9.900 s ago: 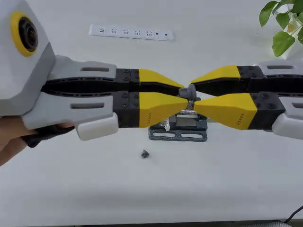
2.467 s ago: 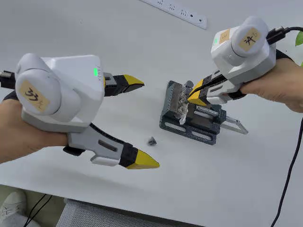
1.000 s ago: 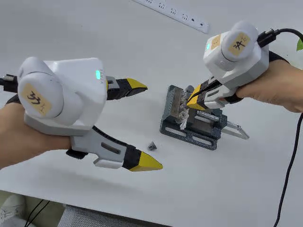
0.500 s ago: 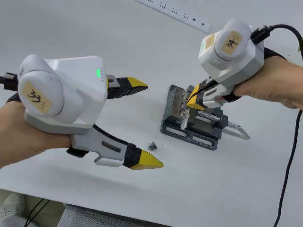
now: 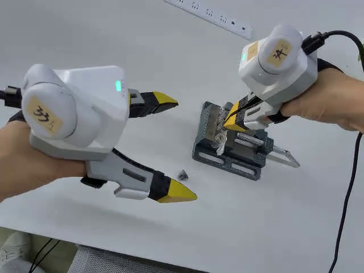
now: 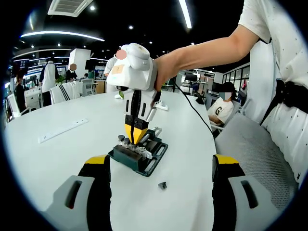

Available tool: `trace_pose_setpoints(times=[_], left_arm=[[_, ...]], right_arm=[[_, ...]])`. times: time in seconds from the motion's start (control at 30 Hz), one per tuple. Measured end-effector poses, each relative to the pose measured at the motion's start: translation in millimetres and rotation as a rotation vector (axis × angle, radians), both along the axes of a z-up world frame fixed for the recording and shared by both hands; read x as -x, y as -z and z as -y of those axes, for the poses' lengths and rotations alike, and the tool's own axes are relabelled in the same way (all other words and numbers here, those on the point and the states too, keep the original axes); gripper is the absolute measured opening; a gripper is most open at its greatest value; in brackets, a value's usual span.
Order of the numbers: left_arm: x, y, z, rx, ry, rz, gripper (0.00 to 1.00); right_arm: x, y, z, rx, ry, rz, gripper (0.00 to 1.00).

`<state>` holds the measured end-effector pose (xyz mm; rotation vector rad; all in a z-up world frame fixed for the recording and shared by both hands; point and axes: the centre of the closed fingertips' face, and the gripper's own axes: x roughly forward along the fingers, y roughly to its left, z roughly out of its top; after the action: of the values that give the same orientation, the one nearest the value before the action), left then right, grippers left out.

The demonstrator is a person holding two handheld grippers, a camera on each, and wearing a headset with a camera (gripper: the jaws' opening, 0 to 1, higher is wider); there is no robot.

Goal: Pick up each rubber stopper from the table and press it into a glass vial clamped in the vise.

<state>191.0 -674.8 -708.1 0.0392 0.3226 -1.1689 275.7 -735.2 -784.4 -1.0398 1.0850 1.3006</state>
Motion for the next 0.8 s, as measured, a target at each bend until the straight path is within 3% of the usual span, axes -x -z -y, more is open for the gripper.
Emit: trace_pose_setpoints(times=[0.13, 0.33, 0.8], left_arm=[[0.9, -1.0, 0.3, -0.002, 0.003, 0.002, 0.86], [2.9, -1.3, -0.1, -0.011, 0.006, 0.002, 0.85], [6.7, -4.2, 0.7, -0.031, 0.011, 0.01, 0.87]], right_arm=[[-2.0, -1.3, -0.8, -0.05, 0.054, 0.017, 0.0], [-3.2, -1.3, -1.6, -0.077, 0.052, 0.046, 0.0], [-5.6, -1.0, -0.2, -0.168, 0.161, 0.033, 0.0]])
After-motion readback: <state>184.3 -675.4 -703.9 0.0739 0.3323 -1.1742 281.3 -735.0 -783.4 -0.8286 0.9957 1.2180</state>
